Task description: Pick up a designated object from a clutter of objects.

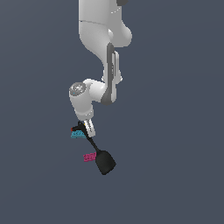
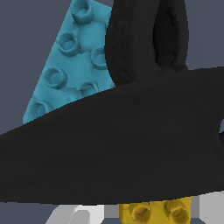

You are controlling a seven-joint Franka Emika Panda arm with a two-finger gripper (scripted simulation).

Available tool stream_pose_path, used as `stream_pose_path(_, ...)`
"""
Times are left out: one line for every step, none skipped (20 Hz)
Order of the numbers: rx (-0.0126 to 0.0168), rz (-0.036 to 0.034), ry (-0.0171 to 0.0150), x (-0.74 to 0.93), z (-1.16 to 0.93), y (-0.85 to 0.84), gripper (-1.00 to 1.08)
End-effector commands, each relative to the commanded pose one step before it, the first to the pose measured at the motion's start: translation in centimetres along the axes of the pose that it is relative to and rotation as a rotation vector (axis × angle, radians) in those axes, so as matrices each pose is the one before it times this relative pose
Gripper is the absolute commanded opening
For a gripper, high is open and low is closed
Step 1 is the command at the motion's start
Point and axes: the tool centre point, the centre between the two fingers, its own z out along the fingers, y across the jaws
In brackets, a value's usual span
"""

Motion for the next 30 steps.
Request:
stream_pose_path(-0.00192,0.00337,-0.00023,0.108,0.161,0.146,-1.00)
stream_pose_path(0.00000,0.00000,0.00000,0.000,0.000,0.000,-1.00)
stream_pose_path(0.00000,0.00000,0.00000,0.000,0.000,0.000,-1.00)
stream_pose_path(0.00000,0.00000,0.00000,0.000,0.000,0.000,-1.00)
stream_pose_path(0.00000,0.00000,0.00000,0.000,0.000,0.000,-1.00)
stream_pose_path(0.00000,0.00000,0.00000,0.000,0.000,0.000,-1.00)
stream_pose_path(0.00000,0.00000,0.00000,0.000,0.000,0.000,-1.00)
stream_pose_path(0.00000,0.00000,0.00000,0.000,0.000,0.000,-1.00)
stream_pose_path(0.03089,-0.01150,0.01584,0.154,-1.401,-1.464,-1.00)
stream_pose_path(0.00000,0.00000,0.00000,0.004,-0.023,-0.010,-1.00)
stream_pose_path(0.00000,0.00000,0.00000,0.011,-0.070,-0.030,-1.00)
stream_pose_path(0.00000,0.00000,0.00000,0.019,-0.117,-0.051,-1.00)
stream_pose_path(0.00000,0.00000,0.00000,0.027,-0.164,-0.071,-1.00)
stream_pose_path(-0.00059,0.00030,-0.00018,0.047,-0.181,-0.082,-1.00)
stream_pose_path(0.00000,0.00000,0.00000,0.042,-0.258,-0.111,-1.00)
stream_pose_path(-0.00060,0.00030,-0.00017,0.063,-0.275,-0.123,-1.00)
stream_pose_path(0.00000,0.00000,0.00000,0.058,-0.352,-0.151,-1.00)
stream_pose_path(-0.00086,0.00042,-0.00021,0.084,-0.356,-0.160,-1.00)
stream_pose_path(-0.00061,0.00029,-0.00013,0.087,-0.415,-0.183,-1.00)
stream_pose_path(0.00000,0.00000,0.00000,0.082,-0.492,-0.210,-1.00)
stream_pose_path(-0.00107,0.00050,-0.00019,0.113,-0.487,-0.218,-1.00)
stream_pose_path(-0.00062,0.00028,-0.00009,0.112,-0.555,-0.242,-1.00)
stream_pose_path(-0.00062,0.00028,-0.00008,0.120,-0.602,-0.262,-1.00)
stream_pose_path(-0.00089,0.00040,-0.00011,0.134,-0.636,-0.279,-1.00)
stream_pose_path(-0.00089,0.00039,-0.00010,0.143,-0.682,-0.299,-1.00)
stream_pose_path(-0.00063,0.00028,-0.00007,0.146,-0.741,-0.320,-1.00)
stream_pose_path(-0.00126,0.00055,-0.00013,0.168,-0.756,-0.336,-1.00)
stream_pose_path(-0.00089,0.00039,-0.00010,0.168,-0.814,-0.356,-1.00)
stream_pose_path(-0.00089,0.00038,-0.00011,0.175,-0.849,-0.372,-1.00)
stream_pose_path(-0.00089,0.00038,-0.00013,0.180,-0.872,-0.383,-1.00)
